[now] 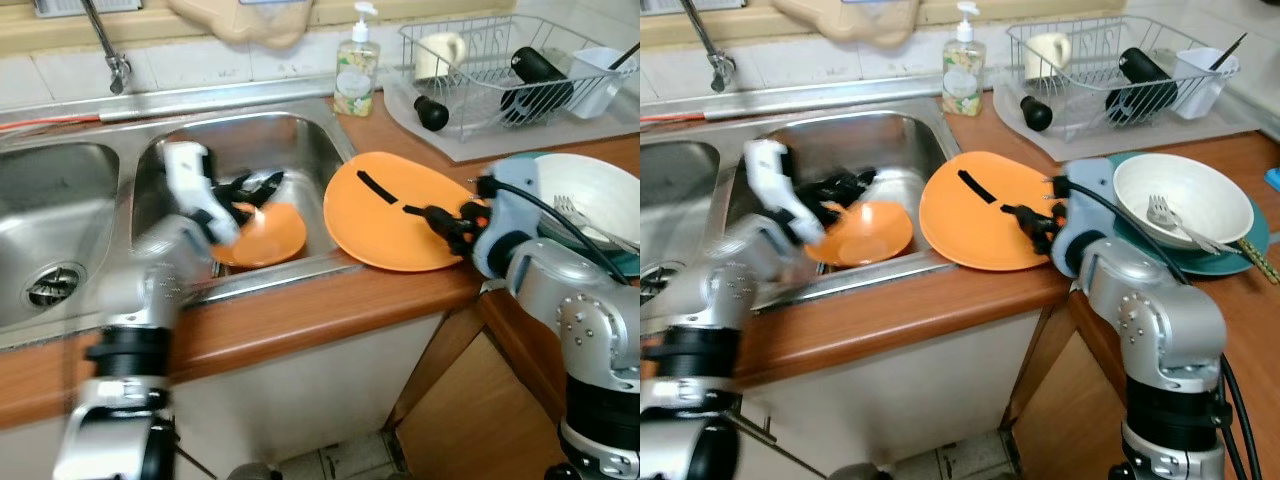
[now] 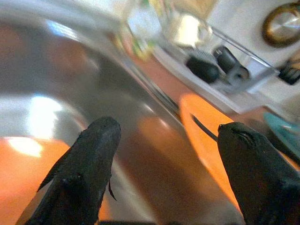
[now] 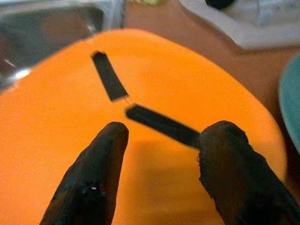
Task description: Kitchen organization
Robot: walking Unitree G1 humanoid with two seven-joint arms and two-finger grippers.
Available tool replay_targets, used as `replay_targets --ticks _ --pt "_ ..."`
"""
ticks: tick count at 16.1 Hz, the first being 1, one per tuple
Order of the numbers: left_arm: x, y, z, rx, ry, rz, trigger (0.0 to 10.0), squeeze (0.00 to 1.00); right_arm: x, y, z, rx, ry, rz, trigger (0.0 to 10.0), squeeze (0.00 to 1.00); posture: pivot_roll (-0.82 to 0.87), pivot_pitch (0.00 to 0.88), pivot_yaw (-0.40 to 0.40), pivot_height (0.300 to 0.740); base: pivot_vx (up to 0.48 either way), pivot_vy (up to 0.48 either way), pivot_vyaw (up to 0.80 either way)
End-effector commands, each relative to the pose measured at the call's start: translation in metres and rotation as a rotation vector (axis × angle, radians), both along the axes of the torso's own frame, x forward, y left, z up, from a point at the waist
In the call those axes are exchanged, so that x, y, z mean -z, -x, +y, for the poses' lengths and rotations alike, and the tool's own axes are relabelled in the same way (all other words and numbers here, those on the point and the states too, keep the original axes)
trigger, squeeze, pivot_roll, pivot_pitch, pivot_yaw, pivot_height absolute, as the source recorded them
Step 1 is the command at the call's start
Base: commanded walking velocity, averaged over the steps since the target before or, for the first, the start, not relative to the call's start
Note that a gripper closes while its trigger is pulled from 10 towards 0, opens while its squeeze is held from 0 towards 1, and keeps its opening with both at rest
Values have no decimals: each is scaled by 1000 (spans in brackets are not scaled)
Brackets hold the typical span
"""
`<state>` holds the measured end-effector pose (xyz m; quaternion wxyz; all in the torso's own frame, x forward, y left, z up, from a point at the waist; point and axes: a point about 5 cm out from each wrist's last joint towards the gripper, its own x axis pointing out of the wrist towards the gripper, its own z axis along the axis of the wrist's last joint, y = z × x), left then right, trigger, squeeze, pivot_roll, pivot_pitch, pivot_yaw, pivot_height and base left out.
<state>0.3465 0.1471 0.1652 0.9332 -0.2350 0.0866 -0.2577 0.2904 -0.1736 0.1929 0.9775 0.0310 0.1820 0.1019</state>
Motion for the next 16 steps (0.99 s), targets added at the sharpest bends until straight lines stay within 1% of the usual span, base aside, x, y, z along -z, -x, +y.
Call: replay_targets --ticks 1,2,3,4,6,7,8,10,11,14,15,16 --pt "-7 -5 -2 0 48 26 10000 1000 -1 3 -3 16 3 2 10000 1000 -63 0 64 740 0 0 0" --pt "-6 -7 -7 14 81 54 10000 1000 -1 4 -3 10 8 5 10000 1000 -63 0 64 740 0 0 0" --pt "-5 -8 -10 31 96 76 10000 996 -1 4 -3 -3 16 2 10000 1000 -63 0 64 740 0 0 0" --pt "-3 -10 -15 55 129 101 10000 0 -1 5 -1 -18 25 0 10000 1000 -65 0 67 740 0 0 0" --pt "-4 -11 -26 107 228 145 10000 0 0 6 2 -38 31 3 10000 1000 -68 0 70 740 0 0 0" --pt "-3 -11 -31 138 246 173 10000 0 0 6 3 -44 33 3 10000 1000 -68 0 70 740 0 0 0" --pt "4 -12 -35 145 209 210 10000 0 0 6 4 -52 35 2 10000 1000 -71 0 73 740 0 0 0" --pt "10 -12 -40 151 181 234 10000 0 0 6 6 -64 37 -2 10000 1000 -77 0 77 740 0 0 0" --pt "11 -13 -43 164 184 242 10000 0 0 6 6 -71 38 -4 10000 1000 -77 0 77 740 0 0 0" --pt "12 -13 -51 215 103 242 10000 0 0 7 7 -87 45 -7 10000 1000 -77 0 77 740 0 0 0" --pt "11 -14 -53 225 101 233 7569 0 0 7 8 -90 46 -9 10000 1000 -77 0 78 740 0 0 0" --pt "8 -16 -56 240 124 214 0 0 0 6 9 -94 45 -12 10000 1000 -77 0 80 740 0 0 0"
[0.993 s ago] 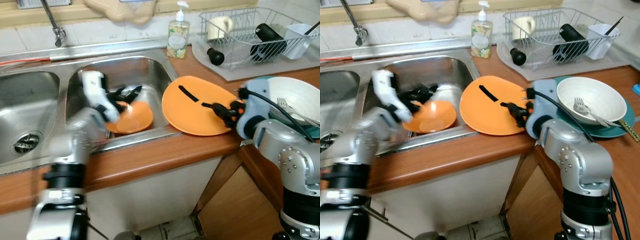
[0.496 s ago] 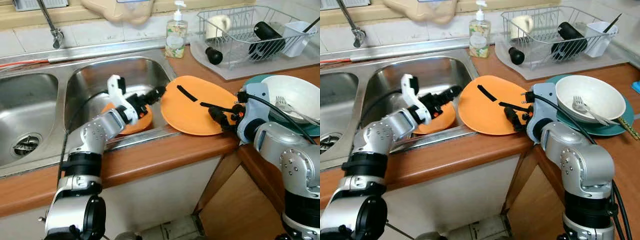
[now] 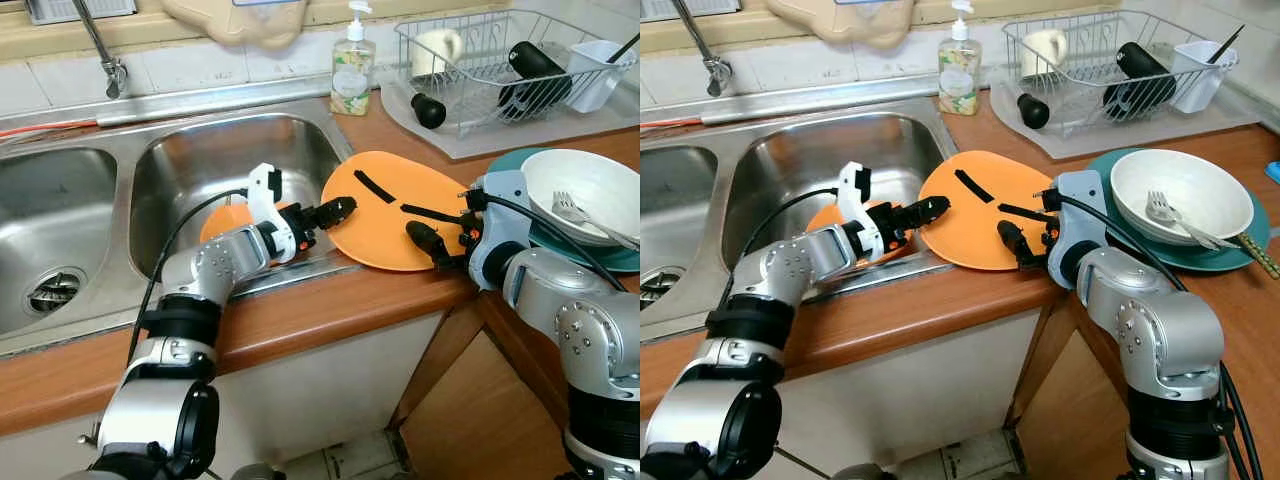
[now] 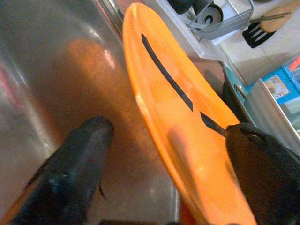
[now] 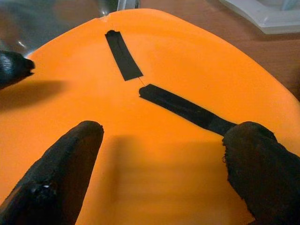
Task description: Kitchen organization
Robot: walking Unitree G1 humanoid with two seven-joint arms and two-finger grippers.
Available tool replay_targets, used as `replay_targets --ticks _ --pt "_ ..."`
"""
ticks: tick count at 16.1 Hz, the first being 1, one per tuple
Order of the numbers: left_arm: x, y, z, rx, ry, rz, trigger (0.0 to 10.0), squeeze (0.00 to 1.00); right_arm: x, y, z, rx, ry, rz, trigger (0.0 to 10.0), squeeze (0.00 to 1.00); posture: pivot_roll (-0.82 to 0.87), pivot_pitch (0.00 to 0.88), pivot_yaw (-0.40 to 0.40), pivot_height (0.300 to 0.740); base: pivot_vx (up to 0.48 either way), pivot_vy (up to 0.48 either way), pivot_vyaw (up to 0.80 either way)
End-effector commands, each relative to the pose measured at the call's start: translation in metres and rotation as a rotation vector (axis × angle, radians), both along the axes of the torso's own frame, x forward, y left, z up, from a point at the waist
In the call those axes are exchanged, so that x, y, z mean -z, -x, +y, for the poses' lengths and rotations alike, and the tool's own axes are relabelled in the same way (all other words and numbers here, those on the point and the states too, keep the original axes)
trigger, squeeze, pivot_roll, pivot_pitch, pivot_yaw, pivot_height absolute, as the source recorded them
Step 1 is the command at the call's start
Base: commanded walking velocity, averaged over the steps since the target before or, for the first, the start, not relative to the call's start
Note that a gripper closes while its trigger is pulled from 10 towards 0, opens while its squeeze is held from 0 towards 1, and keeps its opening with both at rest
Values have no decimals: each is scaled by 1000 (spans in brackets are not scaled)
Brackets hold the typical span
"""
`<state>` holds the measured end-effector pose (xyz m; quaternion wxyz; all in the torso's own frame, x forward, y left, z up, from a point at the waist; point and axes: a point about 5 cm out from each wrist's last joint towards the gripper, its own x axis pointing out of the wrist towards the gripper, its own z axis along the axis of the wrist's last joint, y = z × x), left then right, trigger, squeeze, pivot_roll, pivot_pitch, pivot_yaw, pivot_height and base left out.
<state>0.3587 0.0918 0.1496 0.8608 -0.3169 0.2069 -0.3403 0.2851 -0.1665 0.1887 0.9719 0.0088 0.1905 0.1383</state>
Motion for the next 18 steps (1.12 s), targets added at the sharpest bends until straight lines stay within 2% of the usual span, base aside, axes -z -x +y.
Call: replay_targets --ticks 1,6,18 --pt "-10 -4 -3 18 1 -52 0 0 -4 0 2 -16 14 -26 10000 1000 -77 0 80 740 0 0 0" --pt "-5 -3 -5 36 5 -40 0 0 -2 1 6 -33 20 -22 10000 1000 -76 0 83 740 0 0 0" --pt "1 -6 1 -12 9 -13 0 0 -2 0 7 -47 32 -28 10000 1000 -74 0 81 740 0 0 0"
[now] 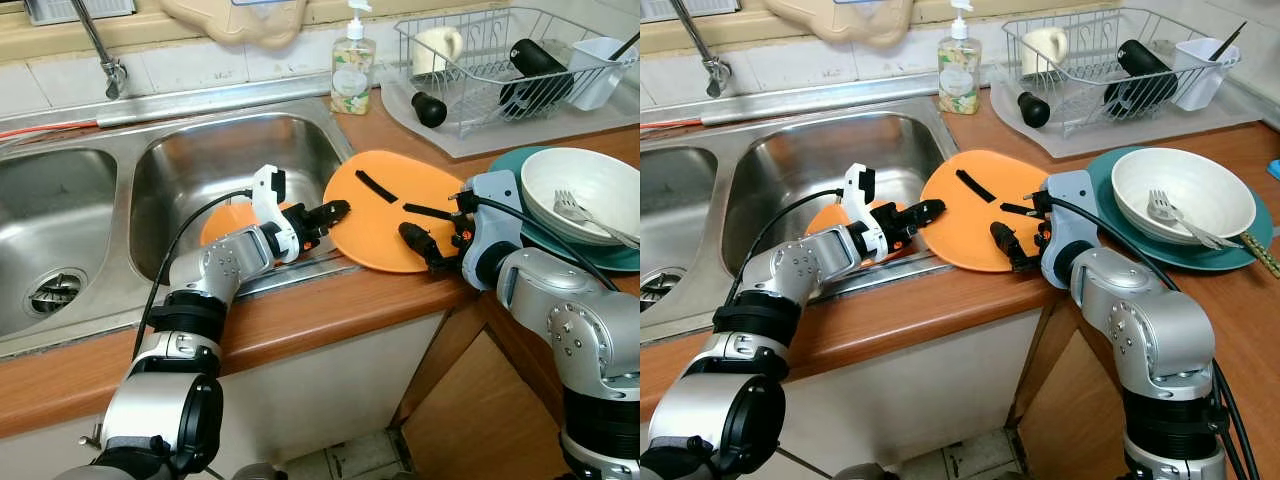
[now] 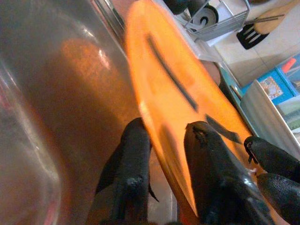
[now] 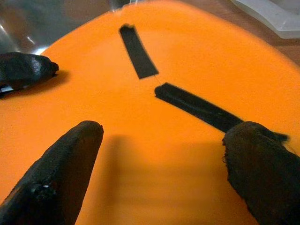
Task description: Kitchen organization
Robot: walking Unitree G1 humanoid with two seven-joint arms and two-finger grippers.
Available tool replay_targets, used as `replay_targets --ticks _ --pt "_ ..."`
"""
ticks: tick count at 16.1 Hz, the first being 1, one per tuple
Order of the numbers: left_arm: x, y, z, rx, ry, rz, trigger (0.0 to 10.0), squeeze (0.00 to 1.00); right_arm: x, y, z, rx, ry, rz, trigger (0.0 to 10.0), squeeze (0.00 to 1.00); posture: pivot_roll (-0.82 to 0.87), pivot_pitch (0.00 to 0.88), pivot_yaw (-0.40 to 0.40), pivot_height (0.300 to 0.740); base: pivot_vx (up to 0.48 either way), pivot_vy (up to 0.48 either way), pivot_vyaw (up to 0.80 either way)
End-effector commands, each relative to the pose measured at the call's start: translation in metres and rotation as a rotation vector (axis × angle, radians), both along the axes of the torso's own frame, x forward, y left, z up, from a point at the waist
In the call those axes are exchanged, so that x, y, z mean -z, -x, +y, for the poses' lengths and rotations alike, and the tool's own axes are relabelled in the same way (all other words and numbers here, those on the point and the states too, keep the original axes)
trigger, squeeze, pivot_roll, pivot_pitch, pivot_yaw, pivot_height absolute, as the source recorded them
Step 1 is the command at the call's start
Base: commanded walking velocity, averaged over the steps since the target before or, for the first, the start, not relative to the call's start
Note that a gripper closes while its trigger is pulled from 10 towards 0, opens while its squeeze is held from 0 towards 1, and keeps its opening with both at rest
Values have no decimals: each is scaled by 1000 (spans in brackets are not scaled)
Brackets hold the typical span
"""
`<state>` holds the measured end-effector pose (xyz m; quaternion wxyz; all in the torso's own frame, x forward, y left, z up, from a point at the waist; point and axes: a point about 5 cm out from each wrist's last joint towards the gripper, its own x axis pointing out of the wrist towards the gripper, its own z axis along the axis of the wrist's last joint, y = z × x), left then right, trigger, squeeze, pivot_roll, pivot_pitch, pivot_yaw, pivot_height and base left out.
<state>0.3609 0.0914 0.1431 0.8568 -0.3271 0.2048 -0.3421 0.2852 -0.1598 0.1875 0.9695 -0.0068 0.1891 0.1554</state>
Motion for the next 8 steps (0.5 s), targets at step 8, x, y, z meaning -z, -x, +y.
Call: replay_targets --ticks 8 --pt "-4 -8 19 -116 -23 3 0 0 -7 -4 4 -32 19 -37 10000 1000 -69 0 70 740 0 0 0"
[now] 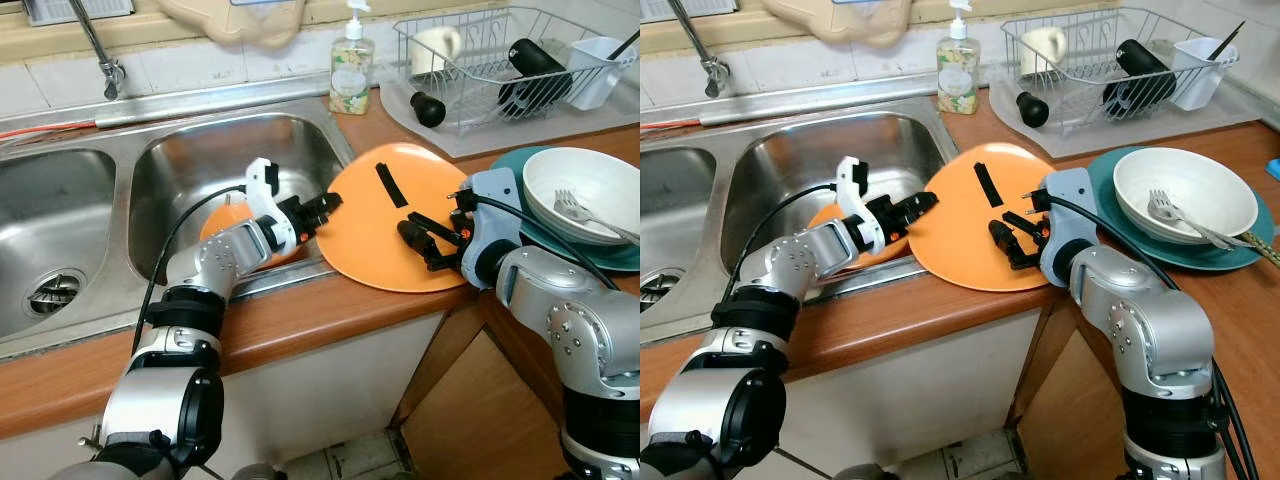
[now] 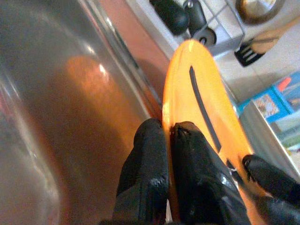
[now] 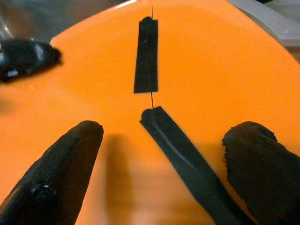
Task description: Kitchen organization
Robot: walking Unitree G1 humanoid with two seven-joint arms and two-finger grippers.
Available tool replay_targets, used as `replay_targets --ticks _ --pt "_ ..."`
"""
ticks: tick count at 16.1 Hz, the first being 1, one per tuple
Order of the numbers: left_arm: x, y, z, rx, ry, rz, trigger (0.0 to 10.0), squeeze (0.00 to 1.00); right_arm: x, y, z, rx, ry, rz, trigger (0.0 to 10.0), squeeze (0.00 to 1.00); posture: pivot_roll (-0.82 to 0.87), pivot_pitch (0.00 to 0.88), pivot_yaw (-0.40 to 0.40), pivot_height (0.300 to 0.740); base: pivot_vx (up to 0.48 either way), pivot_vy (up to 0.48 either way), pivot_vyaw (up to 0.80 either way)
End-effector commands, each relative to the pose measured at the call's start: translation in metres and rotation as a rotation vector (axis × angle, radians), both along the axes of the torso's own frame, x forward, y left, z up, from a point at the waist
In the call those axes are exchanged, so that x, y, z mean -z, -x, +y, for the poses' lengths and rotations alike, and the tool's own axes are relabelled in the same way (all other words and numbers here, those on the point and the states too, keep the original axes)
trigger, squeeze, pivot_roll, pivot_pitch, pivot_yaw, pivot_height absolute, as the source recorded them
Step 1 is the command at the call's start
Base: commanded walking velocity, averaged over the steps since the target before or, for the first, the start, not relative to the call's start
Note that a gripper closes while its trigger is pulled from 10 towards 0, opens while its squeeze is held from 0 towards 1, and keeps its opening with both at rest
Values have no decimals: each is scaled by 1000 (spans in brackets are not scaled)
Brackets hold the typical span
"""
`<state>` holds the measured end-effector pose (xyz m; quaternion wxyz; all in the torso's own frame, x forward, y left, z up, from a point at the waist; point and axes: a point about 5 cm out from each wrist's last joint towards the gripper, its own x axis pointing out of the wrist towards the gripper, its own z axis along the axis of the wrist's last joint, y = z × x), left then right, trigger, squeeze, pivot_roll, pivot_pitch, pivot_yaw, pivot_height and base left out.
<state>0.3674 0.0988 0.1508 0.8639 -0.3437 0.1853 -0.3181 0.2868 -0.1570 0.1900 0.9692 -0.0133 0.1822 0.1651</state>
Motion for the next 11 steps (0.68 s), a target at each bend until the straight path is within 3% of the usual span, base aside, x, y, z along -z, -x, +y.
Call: replay_targets --ticks 1,2,4,5,6,8,11 --pt "2 -2 16 -64 -48 13 0 0 -6 -3 2 -15 13 -25 10000 1000 -64 0 65 740 0 0 0" --pt "2 -2 16 -64 -48 13 0 0 -6 -3 2 -15 13 -25 10000 1000 -64 0 65 740 0 0 0" --pt "-1 -2 27 -90 -36 7 0 0 -8 -5 5 -28 6 -34 10000 890 -58 0 60 740 0 0 0" --pt "-5 -2 34 -116 -8 4 0 0 -12 -7 7 -40 -16 -49 10000 502 -53 0 57 740 0 0 0" --pt "-10 -2 39 -131 14 -6 0 0 -20 -8 12 -71 -57 -100 10000 0 -49 0 53 740 0 0 0" --pt "-20 -1 49 -167 82 -26 0 0 -39 -7 23 -146 -145 -198 10000 0 -46 0 50 740 0 0 0" --pt "-39 2 71 -260 177 -73 0 0 -51 0 35 -266 -178 -260 10000 0 -40 0 43 740 0 0 0"
